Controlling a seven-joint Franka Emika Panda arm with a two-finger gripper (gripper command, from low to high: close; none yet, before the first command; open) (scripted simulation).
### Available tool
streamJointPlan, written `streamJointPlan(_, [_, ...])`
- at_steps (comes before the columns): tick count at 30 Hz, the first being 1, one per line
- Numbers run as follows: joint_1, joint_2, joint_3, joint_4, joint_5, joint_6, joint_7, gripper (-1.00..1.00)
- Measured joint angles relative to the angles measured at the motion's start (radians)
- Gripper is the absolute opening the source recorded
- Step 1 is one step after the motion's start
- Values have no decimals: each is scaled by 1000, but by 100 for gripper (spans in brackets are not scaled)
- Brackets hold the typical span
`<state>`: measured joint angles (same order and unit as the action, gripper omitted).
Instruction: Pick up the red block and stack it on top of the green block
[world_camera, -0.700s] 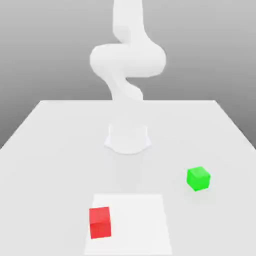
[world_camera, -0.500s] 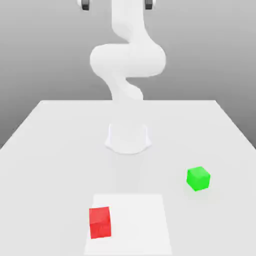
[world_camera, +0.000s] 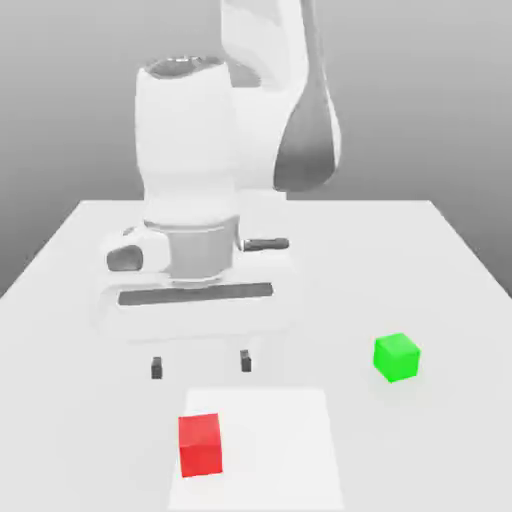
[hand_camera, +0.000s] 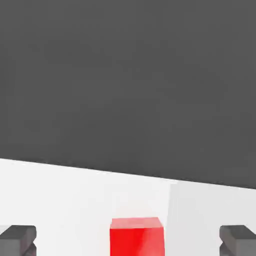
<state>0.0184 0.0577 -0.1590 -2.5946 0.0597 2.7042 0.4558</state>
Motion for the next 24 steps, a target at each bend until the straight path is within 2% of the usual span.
streamJointPlan(6, [-38, 216, 43, 3, 52, 159, -61, 0])
streamJointPlan(7, [-49, 249, 56, 8, 63, 187, -70, -100])
streamJointPlan(14, [-53, 256, 60, 8, 63, 192, -69, -100])
streamJointPlan(19, [-33, 100, 26, -16, -3, 62, -20, -100])
streamJointPlan(21, [6, 36, 69, -50, -3, 31, -61, -100])
streamJointPlan(24, [165, -54, 156, -121, 26, 11, -180, -100])
